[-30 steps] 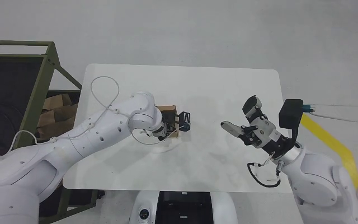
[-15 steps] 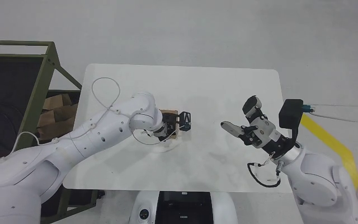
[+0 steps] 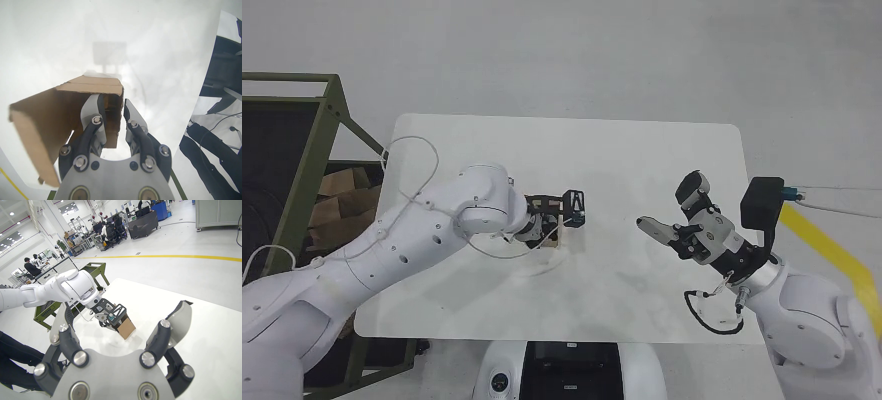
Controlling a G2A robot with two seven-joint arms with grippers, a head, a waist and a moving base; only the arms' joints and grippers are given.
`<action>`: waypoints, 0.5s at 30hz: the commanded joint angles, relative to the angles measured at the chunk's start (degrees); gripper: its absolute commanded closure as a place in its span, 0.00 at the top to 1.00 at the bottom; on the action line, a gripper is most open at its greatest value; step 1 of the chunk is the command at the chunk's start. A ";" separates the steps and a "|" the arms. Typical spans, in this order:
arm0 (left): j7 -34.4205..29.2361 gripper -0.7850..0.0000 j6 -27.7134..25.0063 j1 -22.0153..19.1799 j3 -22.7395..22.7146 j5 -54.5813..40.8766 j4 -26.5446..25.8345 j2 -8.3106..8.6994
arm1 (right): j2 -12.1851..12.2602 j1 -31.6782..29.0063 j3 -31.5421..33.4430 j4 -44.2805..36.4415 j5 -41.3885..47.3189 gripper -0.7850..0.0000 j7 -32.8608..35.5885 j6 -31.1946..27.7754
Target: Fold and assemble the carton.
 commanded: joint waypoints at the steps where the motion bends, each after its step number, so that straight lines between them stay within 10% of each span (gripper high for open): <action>1: -0.19 0.38 0.91 1.19 -1.93 0.54 -2.58 1.05 | 0.00 0.00 0.00 0.00 0.00 1.00 0.00 0.00; 15: 9.85 0.34 6.52 19.51 -26.41 1.94 -18.61 10.41 | 0.00 0.00 0.00 0.00 0.00 1.00 0.00 0.00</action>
